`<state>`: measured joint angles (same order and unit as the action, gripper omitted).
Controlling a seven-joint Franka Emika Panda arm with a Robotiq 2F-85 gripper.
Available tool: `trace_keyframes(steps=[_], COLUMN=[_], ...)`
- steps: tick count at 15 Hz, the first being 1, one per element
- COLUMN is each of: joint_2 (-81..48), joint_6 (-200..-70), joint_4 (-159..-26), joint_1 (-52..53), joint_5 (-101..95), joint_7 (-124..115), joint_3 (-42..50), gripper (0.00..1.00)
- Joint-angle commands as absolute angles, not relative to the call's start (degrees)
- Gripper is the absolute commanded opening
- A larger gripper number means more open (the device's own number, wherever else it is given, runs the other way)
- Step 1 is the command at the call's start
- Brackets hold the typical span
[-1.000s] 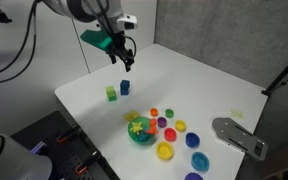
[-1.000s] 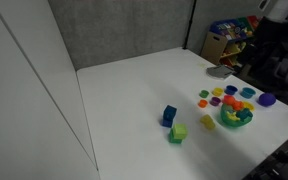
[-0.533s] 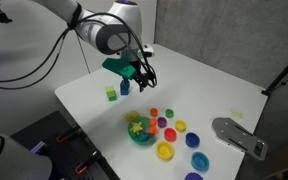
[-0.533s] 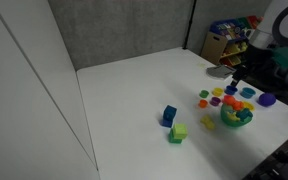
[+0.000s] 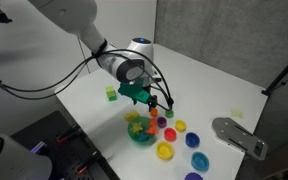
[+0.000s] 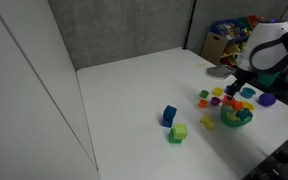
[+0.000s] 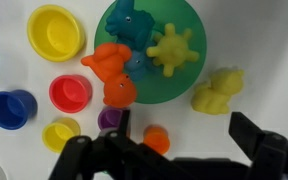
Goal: Remove the orange toy from the green bowl and put it on the table.
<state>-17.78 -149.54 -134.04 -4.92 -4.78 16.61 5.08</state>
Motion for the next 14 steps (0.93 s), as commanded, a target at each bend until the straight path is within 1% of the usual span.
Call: trace_keyframes(steps=[1, 5, 11, 12, 13, 14], joint_2=[-24.71, -29.49, -32.99, -33.29, -33.4, -33.53], joint_6=[-150.49, -150.35, -149.81, -149.53, -149.19, -148.91], joint_4=[-128.33, -124.56, -122.71, -122.54, -122.34, -122.12], joint_1=[-5.74, -5.87, -5.19, -5.1, -5.0, -4.93], joint_5=[-8.44, -10.55, -14.43, -14.77, -15.09, -15.26], joint_7=[15.34, 14.41, 12.96, 12.71, 12.55, 12.32], joint_3=[6.23, 7.75, 10.0, 10.16, 10.27, 10.34], gripper=[1.0, 1.0, 1.0, 0.75, 0.72, 0.66])
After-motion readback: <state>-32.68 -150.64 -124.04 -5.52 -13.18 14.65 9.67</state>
